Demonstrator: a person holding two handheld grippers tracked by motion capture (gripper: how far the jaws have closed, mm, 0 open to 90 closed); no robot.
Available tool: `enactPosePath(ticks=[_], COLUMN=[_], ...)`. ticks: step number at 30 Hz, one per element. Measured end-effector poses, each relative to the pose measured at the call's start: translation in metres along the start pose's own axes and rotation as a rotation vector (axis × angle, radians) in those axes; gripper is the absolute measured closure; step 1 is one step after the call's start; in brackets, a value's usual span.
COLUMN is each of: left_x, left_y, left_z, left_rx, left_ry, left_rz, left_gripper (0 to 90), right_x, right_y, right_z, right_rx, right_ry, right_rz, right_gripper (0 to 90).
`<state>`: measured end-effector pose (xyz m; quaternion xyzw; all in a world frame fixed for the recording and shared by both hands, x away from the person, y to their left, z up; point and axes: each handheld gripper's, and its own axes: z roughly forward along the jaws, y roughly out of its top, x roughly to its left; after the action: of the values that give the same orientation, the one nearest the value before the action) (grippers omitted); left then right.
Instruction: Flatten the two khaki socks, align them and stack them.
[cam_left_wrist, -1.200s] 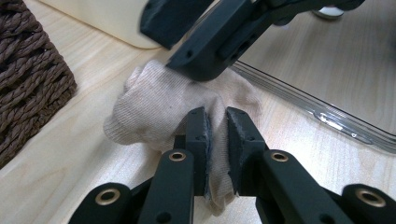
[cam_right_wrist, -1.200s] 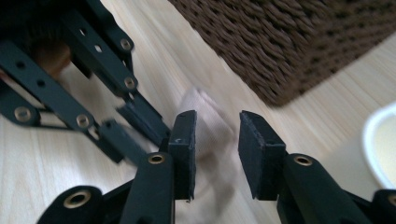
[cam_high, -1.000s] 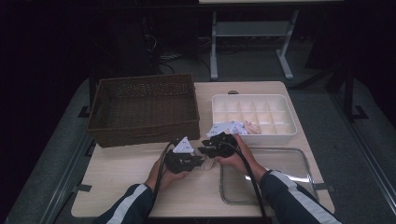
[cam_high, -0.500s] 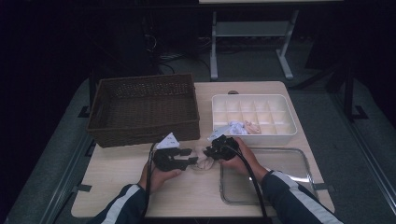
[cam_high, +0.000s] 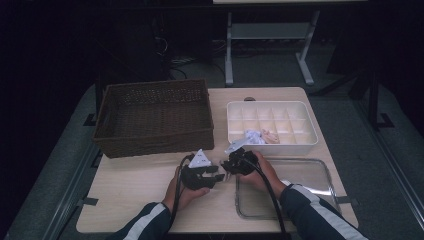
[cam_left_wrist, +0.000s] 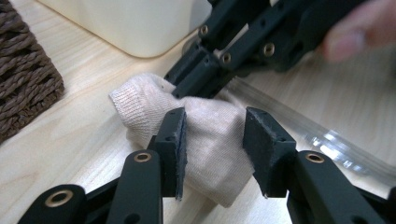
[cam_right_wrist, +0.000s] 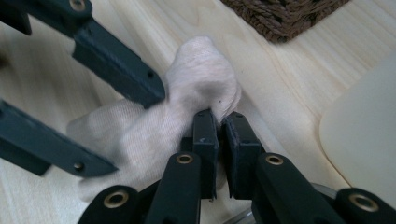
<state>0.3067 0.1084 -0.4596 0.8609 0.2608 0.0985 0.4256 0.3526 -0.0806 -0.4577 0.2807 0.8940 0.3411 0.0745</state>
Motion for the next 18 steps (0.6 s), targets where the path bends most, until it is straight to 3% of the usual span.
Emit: enactPosePath(ticks=[3, 5, 8, 12, 18], left_x=[0.003, 0.004, 0.003, 0.003, 0.004], left_y=[-0.001, -0.002, -0.003, -0.003, -0.006], left_z=[-0.001, -0.002, -0.001, -0.002, -0.006], left_rx=[0.005, 0.006, 0.006, 0.018, 0.041], left_ry=[-0.013, -0.016, -0.024, -0.023, -0.025], left_rz=[-0.002, -0.003, 0.013, 0.041, 0.07], left_gripper=[63.2, 68.6, 72.3, 73.4, 74.2], right_x=[-0.001, -0.002, -0.004, -0.003, -0.005], right_y=[0.0, 0.001, 0.004, 0.009, 0.006], right_z=[-0.001, -0.004, -0.016, -0.023, -0.011], right_rx=[0.003, 0.005, -0.048, -0.094, -0.049], right_ry=[0.007, 0.002, 0.022, 0.045, 0.089], right_rz=[-0.017, -0.032, -0.05, -0.018, 0.002], right_gripper=[81.1, 73.9, 69.6, 61.4, 51.9])
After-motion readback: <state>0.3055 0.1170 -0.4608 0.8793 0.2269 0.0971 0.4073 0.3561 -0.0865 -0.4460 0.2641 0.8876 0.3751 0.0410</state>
